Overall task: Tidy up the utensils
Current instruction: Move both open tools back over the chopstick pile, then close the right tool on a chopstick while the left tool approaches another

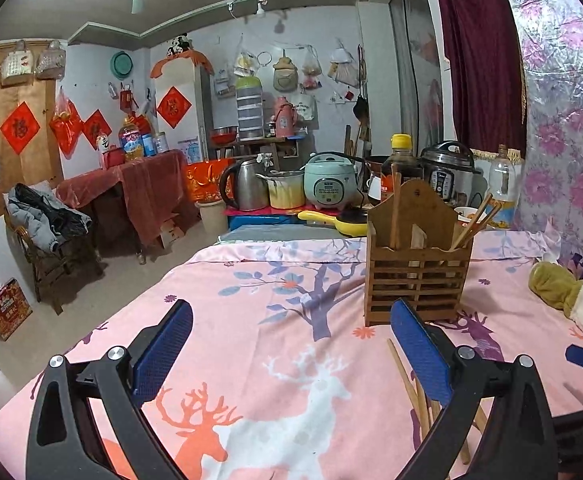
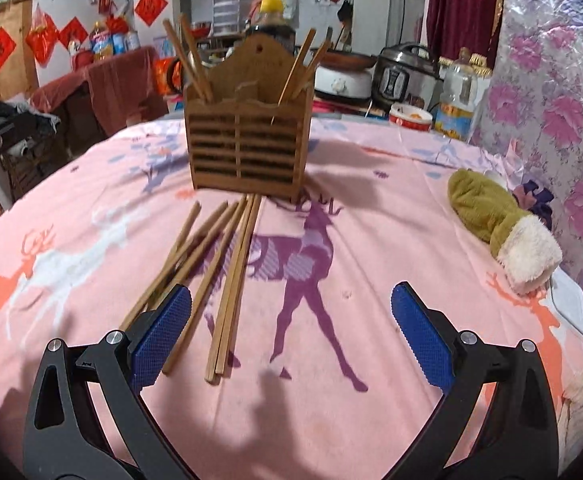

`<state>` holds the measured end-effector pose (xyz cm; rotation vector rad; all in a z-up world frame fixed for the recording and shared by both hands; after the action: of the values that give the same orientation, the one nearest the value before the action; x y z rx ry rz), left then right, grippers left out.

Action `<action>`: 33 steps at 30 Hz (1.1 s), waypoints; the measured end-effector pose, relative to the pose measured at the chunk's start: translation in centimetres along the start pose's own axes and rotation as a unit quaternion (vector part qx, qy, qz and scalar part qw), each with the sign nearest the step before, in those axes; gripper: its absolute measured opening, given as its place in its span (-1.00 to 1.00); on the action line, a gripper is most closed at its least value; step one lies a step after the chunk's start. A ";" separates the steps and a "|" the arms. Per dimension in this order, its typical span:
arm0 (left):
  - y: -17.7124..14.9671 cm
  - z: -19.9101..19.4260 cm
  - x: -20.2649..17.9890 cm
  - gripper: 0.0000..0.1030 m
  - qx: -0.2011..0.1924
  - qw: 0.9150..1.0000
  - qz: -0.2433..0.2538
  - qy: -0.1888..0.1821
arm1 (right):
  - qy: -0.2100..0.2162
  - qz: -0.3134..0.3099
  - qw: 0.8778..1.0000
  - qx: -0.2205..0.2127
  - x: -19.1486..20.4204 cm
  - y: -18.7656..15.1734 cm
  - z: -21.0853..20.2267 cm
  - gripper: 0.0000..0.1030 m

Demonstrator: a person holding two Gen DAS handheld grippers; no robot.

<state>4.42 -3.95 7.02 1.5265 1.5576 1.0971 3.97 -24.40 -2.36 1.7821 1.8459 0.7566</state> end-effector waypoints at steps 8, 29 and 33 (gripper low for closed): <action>-0.7 2.2 -0.7 0.89 0.045 0.999 0.026 0.011 | -0.002 -0.010 0.999 0.043 -0.1 -1.0 1.2 0.88; -4.0 8.4 -1.7 0.89 0.198 0.979 0.042 -0.037 | 0.076 0.026 0.988 0.133 -1.2 -1.5 4.4 -0.12; -4.1 8.3 -2.2 0.89 0.201 0.977 0.049 -0.044 | 0.087 0.055 0.986 0.132 -2.5 -1.3 4.4 -0.15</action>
<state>10.40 -5.06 -0.30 1.9074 1.7311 0.7816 6.10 -26.65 -6.59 2.0548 2.0568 0.7586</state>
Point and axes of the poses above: each gripper's, at about its wrist camera, not at the fingertips, and z roughly the way its jaws point, x to its left, y to its top, the point moved 1 cm from there along z, roughly the way its jaws point
